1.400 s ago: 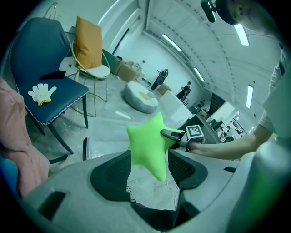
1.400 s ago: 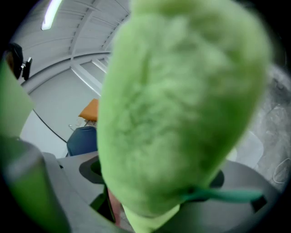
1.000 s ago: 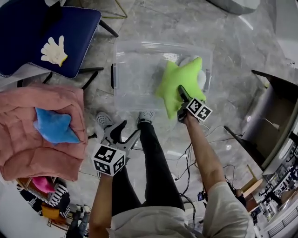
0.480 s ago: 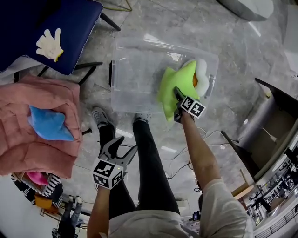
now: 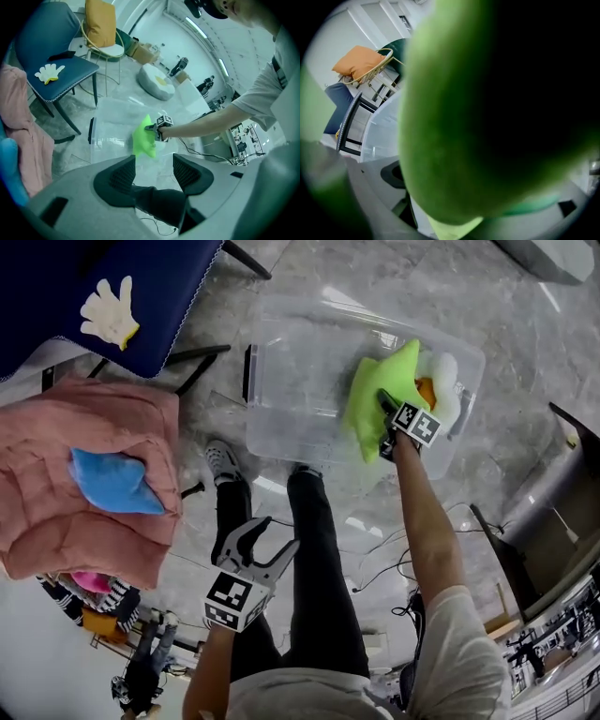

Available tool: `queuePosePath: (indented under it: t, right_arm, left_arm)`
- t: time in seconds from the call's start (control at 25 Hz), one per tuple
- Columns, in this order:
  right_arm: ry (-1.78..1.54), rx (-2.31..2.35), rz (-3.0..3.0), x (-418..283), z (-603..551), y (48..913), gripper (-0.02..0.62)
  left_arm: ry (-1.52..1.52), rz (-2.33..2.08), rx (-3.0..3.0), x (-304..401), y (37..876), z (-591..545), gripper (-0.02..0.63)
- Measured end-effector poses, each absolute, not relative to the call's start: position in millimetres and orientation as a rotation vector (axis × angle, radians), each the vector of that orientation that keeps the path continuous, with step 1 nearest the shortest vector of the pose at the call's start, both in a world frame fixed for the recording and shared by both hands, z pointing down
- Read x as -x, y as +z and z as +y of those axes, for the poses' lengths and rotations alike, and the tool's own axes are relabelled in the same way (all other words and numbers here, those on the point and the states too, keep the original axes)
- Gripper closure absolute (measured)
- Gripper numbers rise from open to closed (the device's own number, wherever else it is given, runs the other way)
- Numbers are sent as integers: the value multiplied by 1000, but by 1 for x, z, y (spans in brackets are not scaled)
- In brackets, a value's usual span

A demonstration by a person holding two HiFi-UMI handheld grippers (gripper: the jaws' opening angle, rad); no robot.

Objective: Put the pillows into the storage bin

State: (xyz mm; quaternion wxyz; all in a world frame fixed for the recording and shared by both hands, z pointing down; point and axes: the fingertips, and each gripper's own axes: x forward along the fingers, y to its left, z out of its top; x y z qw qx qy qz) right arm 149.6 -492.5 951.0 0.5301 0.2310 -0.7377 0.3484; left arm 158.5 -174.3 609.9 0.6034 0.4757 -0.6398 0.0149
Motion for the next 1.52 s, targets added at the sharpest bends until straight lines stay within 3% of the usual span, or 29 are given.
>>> queuePosePath:
  t: [0.68, 1.08, 1.52]
  right_arm:
    - [616, -523, -1733, -140, -493, 965, 106]
    - [471, -415, -1859, -140, -439, 846, 121]
    - [738, -117, -2076, -81, -245, 707, 121]
  left_arm:
    - [-85, -1554, -1047, -151, 636, -153, 354]
    - [-142, -1683, -1126, -94, 590, -125, 354]
    - [-204, -1777, -1141, -67, 560, -75, 354]
